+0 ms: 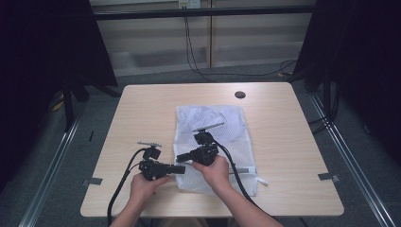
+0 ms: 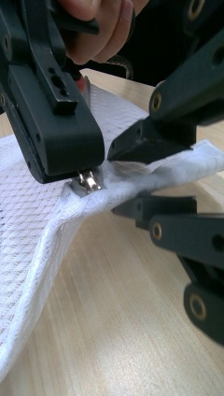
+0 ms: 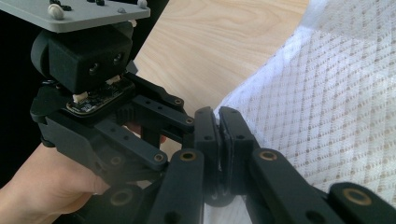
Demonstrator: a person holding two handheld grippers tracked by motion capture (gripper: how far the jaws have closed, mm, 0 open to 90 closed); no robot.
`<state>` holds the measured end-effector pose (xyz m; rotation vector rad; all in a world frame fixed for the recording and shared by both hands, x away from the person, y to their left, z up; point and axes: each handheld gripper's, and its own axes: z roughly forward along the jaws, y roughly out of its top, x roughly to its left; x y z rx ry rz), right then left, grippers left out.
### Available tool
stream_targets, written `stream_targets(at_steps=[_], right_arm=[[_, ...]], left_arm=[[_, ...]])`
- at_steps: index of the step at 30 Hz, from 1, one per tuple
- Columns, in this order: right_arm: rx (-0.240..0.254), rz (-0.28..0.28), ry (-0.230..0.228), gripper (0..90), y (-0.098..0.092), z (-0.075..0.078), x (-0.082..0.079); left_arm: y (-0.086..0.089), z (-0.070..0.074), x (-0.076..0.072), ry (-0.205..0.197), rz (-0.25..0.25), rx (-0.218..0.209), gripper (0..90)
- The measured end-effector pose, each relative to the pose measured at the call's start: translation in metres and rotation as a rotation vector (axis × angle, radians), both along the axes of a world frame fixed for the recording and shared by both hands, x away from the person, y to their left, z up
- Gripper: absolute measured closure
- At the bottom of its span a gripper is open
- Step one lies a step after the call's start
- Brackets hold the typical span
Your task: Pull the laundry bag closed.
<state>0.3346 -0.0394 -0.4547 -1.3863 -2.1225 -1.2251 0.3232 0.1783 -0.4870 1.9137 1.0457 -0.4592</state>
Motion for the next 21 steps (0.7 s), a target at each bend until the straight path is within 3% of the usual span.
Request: stream_targets(at_steps=[5, 7, 15, 21], right_arm=[[0.001, 0.001, -0.002, 86.5, -0.0008, 0.0010, -0.0004], [0.000, 0.002, -0.002, 86.5, -0.0012, 0.0014, -0.0007], [-0.001, -0.001, -0.005, 86.5, -0.0022, 0.0019, -0.0007], [-0.002, 0.001, -0.010, 86.5, -0.0029, 0.0024, -0.0012]], left_arm=[[0.0007, 0.0002, -0.0001, -0.035, -0.004, 0.007, 84.5], [0.0001, 0.0005, -0.0010, -0.028, 0.005, 0.002, 86.7], [0.0002, 0.0015, -0.0021, -0.053, 0.032, 0.038, 87.7], [-0.0002, 0.0023, -0.0034, -0.070, 0.035, 0.036, 87.6]])
